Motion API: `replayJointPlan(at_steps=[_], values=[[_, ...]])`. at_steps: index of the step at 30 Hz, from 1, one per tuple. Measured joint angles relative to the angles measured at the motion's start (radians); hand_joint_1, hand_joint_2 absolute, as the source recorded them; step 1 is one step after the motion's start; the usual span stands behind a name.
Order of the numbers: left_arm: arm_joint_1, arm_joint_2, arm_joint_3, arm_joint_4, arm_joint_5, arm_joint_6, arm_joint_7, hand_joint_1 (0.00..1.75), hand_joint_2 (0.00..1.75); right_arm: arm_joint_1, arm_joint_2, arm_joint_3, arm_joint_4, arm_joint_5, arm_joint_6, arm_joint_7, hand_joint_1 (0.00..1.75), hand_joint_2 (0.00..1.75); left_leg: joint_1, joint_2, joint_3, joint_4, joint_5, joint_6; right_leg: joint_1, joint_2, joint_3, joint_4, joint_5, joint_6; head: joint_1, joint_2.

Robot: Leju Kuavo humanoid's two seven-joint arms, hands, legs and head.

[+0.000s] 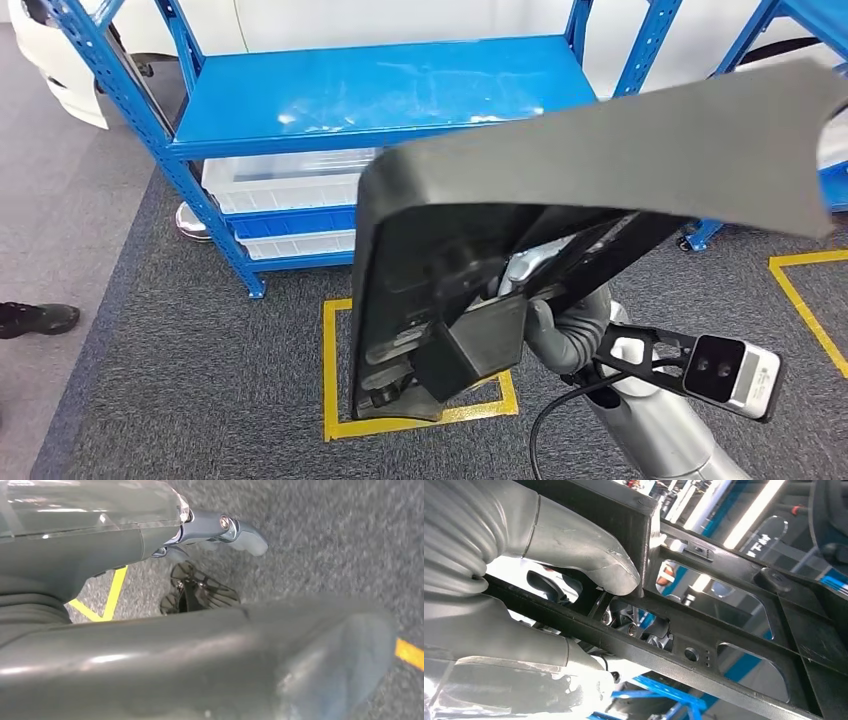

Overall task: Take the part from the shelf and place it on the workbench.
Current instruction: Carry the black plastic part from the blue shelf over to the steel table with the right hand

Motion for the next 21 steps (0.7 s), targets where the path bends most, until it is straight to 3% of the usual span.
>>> replayJointPlan(at_steps=[2, 4, 6, 8, 11, 12, 13, 14, 15, 17, 18, 19, 21], values=[[-0.001, 0.000, -0.001, 0.000, -0.008, -0.006, -0.007, 0.00, 0.00, 0.004, 0.000, 0.003, -0.001, 0.006, -0.005, -0.007, 1.75, 1.75, -0.002, -0.002, 0.089, -0.129, 0.015, 0.008, 0.000, 0.001, -0.012, 0.010, 0.004, 0.007, 0.000, 0.000], [-0.001, 0.000, -0.002, 0.000, -0.013, -0.007, -0.011, 0.00, 0.00, 0.008, 0.000, 0.004, -0.002, 0.007, -0.010, -0.011, 1.75, 1.75, -0.007, -0.004, 0.121, -0.185, 0.011, 0.023, 0.001, 0.001, -0.019, 0.016, 0.009, 0.018, 0.000, 0.000], [0.000, 0.000, -0.003, 0.000, -0.015, -0.004, -0.011, 0.00, 0.00, 0.015, 0.000, 0.003, -0.002, 0.008, -0.011, -0.012, 1.75, 1.75, -0.007, -0.002, 0.115, -0.192, 0.019, 0.039, 0.000, 0.002, -0.024, 0.019, 0.012, 0.030, 0.000, 0.000], [0.000, -0.001, -0.004, 0.000, -0.016, 0.000, -0.010, 0.00, 0.00, 0.022, 0.000, 0.001, -0.002, 0.007, -0.011, -0.013, 1.75, 1.75, -0.005, 0.003, 0.111, -0.199, 0.030, 0.054, -0.003, 0.006, -0.044, 0.058, -0.017, 0.039, 0.000, 0.000], [0.000, -0.002, -0.004, 0.000, -0.016, 0.014, -0.008, 0.00, 0.00, 0.033, 0.003, -0.001, 0.000, 0.007, -0.008, -0.013, 1.75, 1.75, -0.008, 0.015, 0.097, -0.199, 0.040, 0.066, -0.007, 0.010, -0.130, 0.247, -0.114, 0.045, 0.000, 0.000], [0.000, -0.003, -0.004, 0.000, -0.017, 0.023, -0.009, 0.00, 0.00, 0.037, 0.003, -0.001, 0.002, 0.007, -0.005, -0.013, 1.75, 1.75, -0.009, 0.019, 0.092, -0.199, 0.042, 0.067, -0.009, 0.010, -0.152, 0.297, -0.129, 0.047, 0.000, 0.000], [0.001, -0.004, -0.004, 0.000, -0.018, 0.032, -0.010, 0.00, 0.00, 0.040, 0.003, -0.001, 0.005, 0.007, -0.001, -0.013, 1.75, 1.75, -0.010, 0.024, 0.089, -0.197, 0.044, 0.067, -0.010, 0.010, -0.155, 0.309, -0.124, 0.047, 0.000, 0.000], [0.001, -0.005, -0.005, 0.000, -0.020, 0.040, -0.013, 0.00, 0.00, 0.042, 0.003, -0.001, 0.008, 0.008, 0.002, -0.014, 1.75, 1.75, -0.011, 0.029, 0.087, -0.196, 0.045, 0.066, -0.012, 0.008, -0.138, 0.281, -0.103, 0.047, 0.000, 0.000], [0.001, -0.006, -0.005, 0.000, -0.021, 0.045, -0.017, 0.00, 0.00, 0.042, 0.003, -0.002, 0.010, 0.011, 0.004, -0.014, 1.75, 1.75, -0.011, 0.036, 0.086, -0.194, 0.045, 0.065, -0.012, 0.001, -0.104, 0.219, -0.070, 0.045, 0.000, 0.000], [0.002, -0.010, -0.005, 0.000, -0.022, 0.047, -0.027, 0.00, 0.00, 0.042, 0.003, -0.004, 0.011, 0.030, 0.004, -0.016, 1.75, 1.75, -0.015, 0.048, 0.085, -0.189, 0.044, 0.060, -0.005, -0.041, -0.031, 0.081, -0.023, 0.037, 0.000, 0.000], [0.002, -0.011, -0.006, 0.000, -0.025, 0.048, -0.032, 0.00, 0.00, 0.043, 0.003, -0.004, 0.010, 0.043, 0.000, -0.017, 1.75, 1.75, -0.017, 0.055, 0.084, -0.186, 0.044, 0.055, -0.001, -0.056, -0.012, 0.040, -0.013, 0.031, 0.000, 0.000], [0.003, -0.012, -0.009, 0.000, -0.030, 0.050, -0.037, 0.00, 0.00, 0.045, 0.003, -0.005, 0.009, 0.057, -0.004, -0.018, 1.75, 1.75, -0.019, 0.063, 0.083, -0.185, 0.044, 0.050, 0.003, -0.063, -0.008, 0.024, -0.013, 0.027, 0.000, 0.000], [0.004, -0.013, -0.017, 0.000, -0.043, 0.056, -0.042, 0.00, 0.00, 0.053, 0.003, -0.006, 0.006, 0.076, -0.012, -0.019, 1.75, 1.75, -0.019, 0.079, 0.082, -0.184, 0.044, 0.040, 0.004, -0.041, -0.014, 0.021, -0.005, 0.016, 0.000, 0.000]])
